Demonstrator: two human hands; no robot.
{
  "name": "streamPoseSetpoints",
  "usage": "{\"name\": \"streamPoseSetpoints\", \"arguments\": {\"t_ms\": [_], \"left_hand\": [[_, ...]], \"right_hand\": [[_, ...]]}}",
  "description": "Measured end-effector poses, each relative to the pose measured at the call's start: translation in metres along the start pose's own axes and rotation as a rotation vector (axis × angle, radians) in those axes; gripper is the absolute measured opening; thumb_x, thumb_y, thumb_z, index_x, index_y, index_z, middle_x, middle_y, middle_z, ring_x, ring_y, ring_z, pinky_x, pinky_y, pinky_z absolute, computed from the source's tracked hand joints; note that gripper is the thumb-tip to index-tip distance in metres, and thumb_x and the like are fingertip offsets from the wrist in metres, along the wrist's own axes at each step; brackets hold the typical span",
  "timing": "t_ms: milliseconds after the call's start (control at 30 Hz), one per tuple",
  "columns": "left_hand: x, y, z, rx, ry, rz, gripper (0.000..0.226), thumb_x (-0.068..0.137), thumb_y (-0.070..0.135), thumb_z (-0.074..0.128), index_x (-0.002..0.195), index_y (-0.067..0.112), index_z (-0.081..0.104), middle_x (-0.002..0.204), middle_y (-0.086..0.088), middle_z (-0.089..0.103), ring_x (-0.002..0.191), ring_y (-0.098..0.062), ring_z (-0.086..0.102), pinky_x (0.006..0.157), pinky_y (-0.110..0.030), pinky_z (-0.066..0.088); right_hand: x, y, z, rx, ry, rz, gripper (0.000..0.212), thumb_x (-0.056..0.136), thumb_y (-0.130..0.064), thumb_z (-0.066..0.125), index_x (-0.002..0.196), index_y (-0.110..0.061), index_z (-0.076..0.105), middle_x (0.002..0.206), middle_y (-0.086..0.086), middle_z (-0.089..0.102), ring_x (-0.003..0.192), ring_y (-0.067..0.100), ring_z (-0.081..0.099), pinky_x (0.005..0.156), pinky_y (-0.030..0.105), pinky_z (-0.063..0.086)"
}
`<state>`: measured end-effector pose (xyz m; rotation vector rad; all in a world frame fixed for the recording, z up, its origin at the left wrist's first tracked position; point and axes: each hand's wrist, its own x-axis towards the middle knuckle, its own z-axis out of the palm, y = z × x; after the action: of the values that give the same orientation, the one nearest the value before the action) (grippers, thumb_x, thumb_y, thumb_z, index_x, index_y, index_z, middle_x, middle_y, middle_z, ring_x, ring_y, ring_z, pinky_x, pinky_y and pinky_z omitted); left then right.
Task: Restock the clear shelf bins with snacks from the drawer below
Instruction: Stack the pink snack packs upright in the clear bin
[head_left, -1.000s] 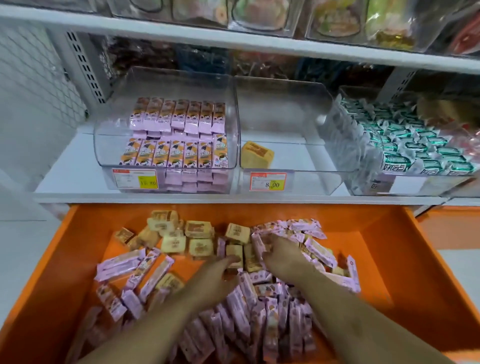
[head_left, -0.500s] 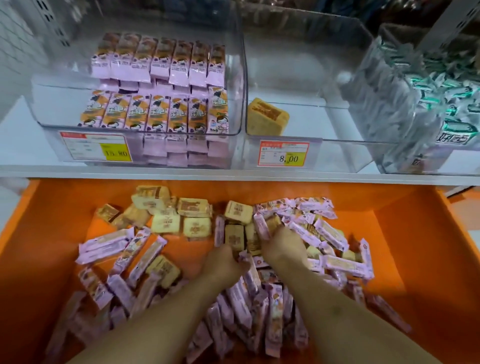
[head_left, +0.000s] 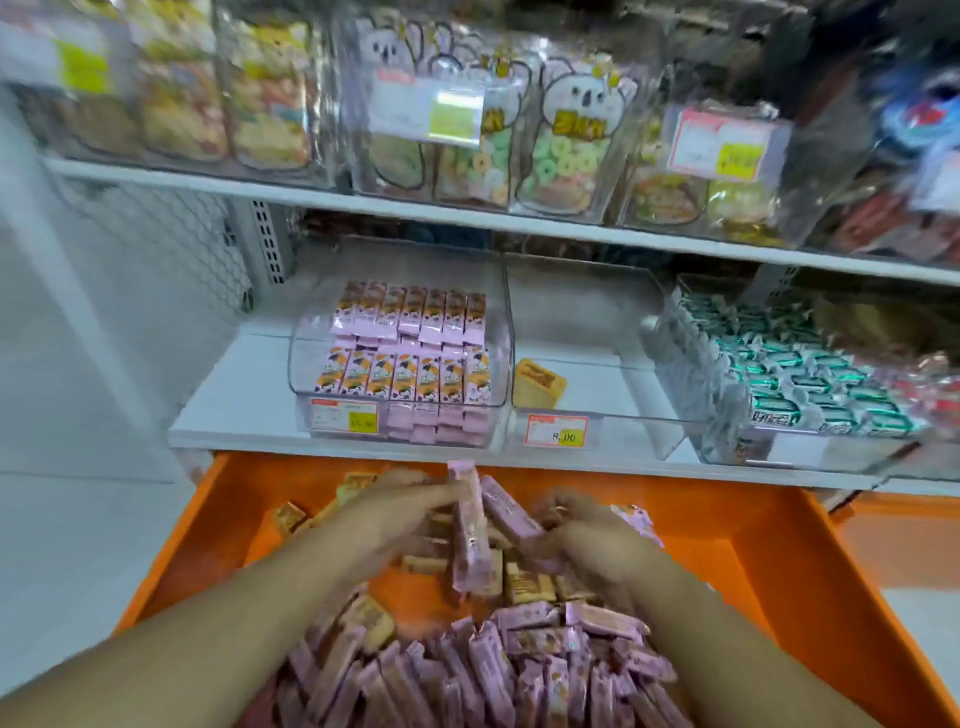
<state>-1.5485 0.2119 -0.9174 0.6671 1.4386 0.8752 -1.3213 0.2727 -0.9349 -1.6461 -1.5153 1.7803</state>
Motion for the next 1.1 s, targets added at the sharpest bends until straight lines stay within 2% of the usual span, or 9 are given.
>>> {"name": "streamPoseSetpoints", "arguments": {"t_ms": [100, 200, 300, 400, 533, 600, 800, 967, 1100], "left_hand": [[-0.040, 0.036, -0.011, -0.071, -0.036, 0.056, 0.020, 0.088, 0.029, 0.078, 0.086, 0.009, 0.077, 0.082, -0.013, 0.076, 0.068, -0.023, 0.073, 0.063, -0.037, 0.060], [-0.072, 0.056, -0.019, -0.102, -0.039, 0.085, 0.026, 0.089, 0.031, 0.078, 0.091, 0.005, 0.081, 0.092, -0.015, 0.077, 0.071, -0.022, 0.073, 0.062, -0.032, 0.060], [-0.088, 0.057, -0.026, -0.171, -0.009, 0.116, 0.064, 0.079, 0.039, 0.087, 0.117, -0.007, 0.065, 0.108, -0.015, 0.068, 0.090, -0.032, 0.067, 0.077, -0.046, 0.064], [-0.091, 0.053, -0.029, -0.219, -0.012, 0.116, 0.062, 0.080, 0.040, 0.085, 0.123, -0.001, 0.066, 0.109, -0.028, 0.070, 0.094, -0.040, 0.066, 0.084, -0.056, 0.062], [-0.079, 0.056, -0.035, -0.226, 0.063, 0.112, 0.086, 0.065, 0.056, 0.095, 0.121, -0.002, 0.065, 0.111, -0.032, 0.068, 0.094, -0.048, 0.069, 0.078, -0.058, 0.062], [-0.074, 0.061, -0.037, -0.210, 0.075, 0.112, 0.095, 0.061, 0.063, 0.094, 0.123, -0.002, 0.062, 0.115, -0.037, 0.066, 0.098, -0.054, 0.070, 0.076, -0.058, 0.063], [-0.067, 0.079, -0.037, -0.113, 0.010, 0.121, 0.039, 0.088, 0.018, 0.081, 0.120, 0.000, 0.066, 0.101, -0.027, 0.076, 0.092, -0.044, 0.075, 0.085, -0.060, 0.061], [-0.069, 0.084, -0.046, -0.043, -0.045, 0.142, 0.031, 0.091, -0.013, 0.065, 0.120, -0.002, 0.066, 0.107, -0.024, 0.076, 0.099, -0.040, 0.075, 0.092, -0.054, 0.059], [-0.075, 0.084, -0.050, 0.084, 0.013, 0.213, 0.027, 0.089, 0.000, 0.076, 0.110, 0.015, 0.070, 0.088, 0.000, 0.079, 0.089, -0.023, 0.077, 0.084, -0.046, 0.062]], "right_hand": [[-0.037, -0.033, 0.013, 0.045, -0.081, -0.137, 0.059, 0.074, 0.015, 0.078, 0.123, -0.016, 0.067, 0.113, 0.014, 0.070, 0.075, 0.021, 0.072, 0.059, 0.032, 0.059], [-0.064, -0.056, 0.028, -0.031, -0.074, -0.242, 0.072, 0.060, -0.006, 0.089, 0.126, -0.025, 0.068, 0.111, 0.002, 0.066, 0.085, 0.017, 0.069, 0.068, 0.034, 0.059], [-0.082, -0.070, 0.042, -0.061, -0.086, -0.302, 0.073, 0.055, -0.029, 0.092, 0.123, -0.035, 0.064, 0.111, 0.006, 0.066, 0.088, 0.020, 0.065, 0.072, 0.035, 0.054], [-0.085, -0.080, 0.054, 0.013, -0.126, -0.328, 0.066, 0.064, -0.034, 0.086, 0.125, -0.034, 0.061, 0.119, 0.001, 0.069, 0.089, 0.016, 0.066, 0.069, 0.025, 0.050], [-0.075, -0.093, 0.062, 0.098, -0.127, -0.354, 0.041, 0.088, -0.013, 0.076, 0.123, -0.025, 0.060, 0.089, -0.004, 0.063, 0.062, 0.012, 0.056, 0.058, 0.025, 0.043], [-0.070, -0.097, 0.062, 0.071, -0.080, -0.392, 0.038, 0.092, -0.006, 0.073, 0.121, -0.029, 0.061, 0.099, 0.000, 0.066, 0.066, 0.013, 0.060, 0.057, 0.029, 0.049], [-0.061, -0.105, 0.063, 0.034, 0.001, -0.487, 0.044, 0.091, -0.009, 0.078, 0.121, -0.035, 0.057, 0.116, 0.009, 0.063, 0.075, 0.019, 0.062, 0.054, 0.024, 0.050], [-0.058, -0.107, 0.062, 0.037, 0.009, -0.500, 0.056, 0.092, -0.010, 0.078, 0.127, -0.047, 0.057, 0.124, -0.001, 0.059, 0.070, 0.016, 0.064, 0.057, 0.033, 0.055], [-0.063, -0.110, 0.063, -0.061, -0.021, -0.565, 0.075, 0.092, -0.016, 0.079, 0.134, -0.070, 0.047, 0.132, -0.013, 0.049, 0.115, 0.020, 0.065, 0.078, 0.033, 0.062]]}}
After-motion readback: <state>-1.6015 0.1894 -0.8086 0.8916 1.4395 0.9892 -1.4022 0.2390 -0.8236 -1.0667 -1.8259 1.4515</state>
